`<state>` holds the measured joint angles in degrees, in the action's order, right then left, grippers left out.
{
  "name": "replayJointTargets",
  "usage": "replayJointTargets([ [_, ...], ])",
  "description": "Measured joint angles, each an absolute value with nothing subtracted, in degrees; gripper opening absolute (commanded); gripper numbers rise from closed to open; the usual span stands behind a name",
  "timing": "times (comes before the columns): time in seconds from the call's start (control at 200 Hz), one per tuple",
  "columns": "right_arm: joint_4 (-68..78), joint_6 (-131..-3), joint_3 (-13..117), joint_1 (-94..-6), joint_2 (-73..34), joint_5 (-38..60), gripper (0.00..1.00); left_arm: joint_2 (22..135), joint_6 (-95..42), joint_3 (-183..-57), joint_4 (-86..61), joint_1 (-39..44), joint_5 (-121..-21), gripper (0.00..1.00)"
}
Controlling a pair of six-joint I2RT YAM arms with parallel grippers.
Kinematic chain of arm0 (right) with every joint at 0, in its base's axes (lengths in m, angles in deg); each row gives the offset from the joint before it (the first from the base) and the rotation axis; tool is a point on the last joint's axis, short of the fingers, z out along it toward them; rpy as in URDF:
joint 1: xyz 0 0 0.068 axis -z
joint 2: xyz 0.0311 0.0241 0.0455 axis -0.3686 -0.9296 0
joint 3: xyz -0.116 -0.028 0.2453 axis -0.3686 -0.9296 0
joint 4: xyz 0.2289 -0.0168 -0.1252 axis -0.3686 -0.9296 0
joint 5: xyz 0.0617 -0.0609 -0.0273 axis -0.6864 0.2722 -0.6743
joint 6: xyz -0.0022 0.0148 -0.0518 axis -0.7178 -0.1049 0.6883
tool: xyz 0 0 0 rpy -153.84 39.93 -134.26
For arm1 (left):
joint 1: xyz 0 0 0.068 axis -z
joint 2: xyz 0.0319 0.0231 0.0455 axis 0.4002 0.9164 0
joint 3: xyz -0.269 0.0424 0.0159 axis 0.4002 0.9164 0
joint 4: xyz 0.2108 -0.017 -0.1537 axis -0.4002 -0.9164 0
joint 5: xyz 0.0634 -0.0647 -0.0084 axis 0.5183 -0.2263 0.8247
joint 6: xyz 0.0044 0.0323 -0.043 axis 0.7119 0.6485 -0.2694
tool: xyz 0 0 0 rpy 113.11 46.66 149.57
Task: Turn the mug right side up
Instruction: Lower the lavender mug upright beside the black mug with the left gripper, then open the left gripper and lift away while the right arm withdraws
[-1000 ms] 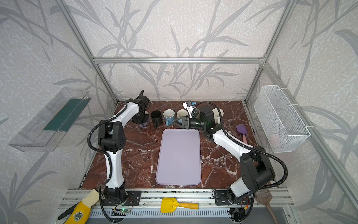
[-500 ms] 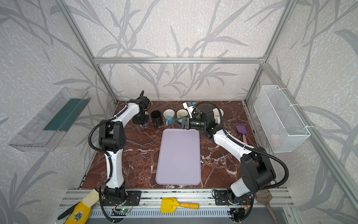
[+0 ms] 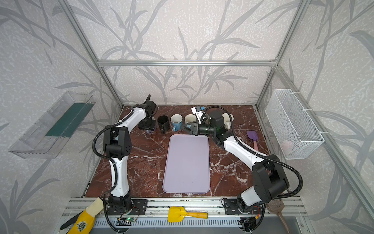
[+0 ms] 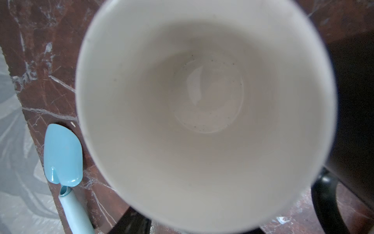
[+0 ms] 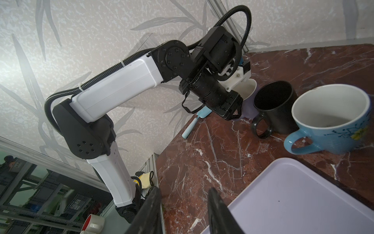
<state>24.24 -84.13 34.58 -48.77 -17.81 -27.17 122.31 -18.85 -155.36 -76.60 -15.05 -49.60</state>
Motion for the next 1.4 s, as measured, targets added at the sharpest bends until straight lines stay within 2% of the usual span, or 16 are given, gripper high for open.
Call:
replayJointTargets([
  [0.255, 21.8, -82.6, 34.6, -48.8, -17.6, -26.3, 0.40, 119.8, -18.9, -150.6, -74.8, -15.1, -48.6, 0.57],
  [0.48, 16.9, -79.0, 34.6, -48.5, -15.0, -23.3, 0.41, 112.7, -19.0, -148.1, -72.1, -15.1, -46.6, 0.60],
  [0.81, 11.7, -74.8, 32.9, -43.1, -7.5, -12.8, 0.44, 99.6, -19.0, -137.5, -63.7, -15.1, -43.3, 0.62],
  [0.86, 11.3, -74.1, 31.8, -42.3, -5.9, -10.6, 0.48, 97.5, -19.0, -135.3, -62.0, -15.1, -42.8, 0.62],
  [0.935, 10.2, -72.9, 30.3, -41.3, -3.5, -7.3, 0.63, 93.8, -19.0, -131.4, -58.5, -15.1, -41.9, 0.63],
  [1.155, 6.9, -70.7, 28.2, -37.7, 0.5, -0.6, 0.75, 82.5, -18.5, -119.6, -46.4, -15.1, -41.1, 0.70],
  [1.195, 6.8, -70.8, 27.5, -36.9, 1.0, 0.5, 0.81, 80.6, -18.4, -117.8, -44.4, -15.1, -41.1, 0.72],
  [1.235, 6.7, -70.8, 26.5, -36.1, 1.6, 1.6, 1.00, 78.8, -18.2, -116.3, -42.8, -15.1, -41.1, 0.76],
  [1.255, 6.5, -70.6, 25.9, -35.7, 1.9, 2.2, 0.99, 78.1, -18.1, -115.7, -42.0, -15.1, -41.1, 0.79],
  [1.275, 6.5, -70.6, 25.5, -35.4, 2.1, 2.6, 0.99, 77.4, -17.9, -115.2, -41.4, -15.1, -41.1, 0.96],
  [1.285, 6.4, -70.4, 25.2, -35.3, 2.2, 2.9, 0.99, 77.1, -17.9, -115.0, -41.1, -15.1, -41.0, 0.98],
  [1.4, 5.3, -68.0, 23.4, -34.6, 3.2, 6.6, 0.99, 75.2, -17.1, -113.5, -38.2, -15.1, -40.2, 0.99],
])
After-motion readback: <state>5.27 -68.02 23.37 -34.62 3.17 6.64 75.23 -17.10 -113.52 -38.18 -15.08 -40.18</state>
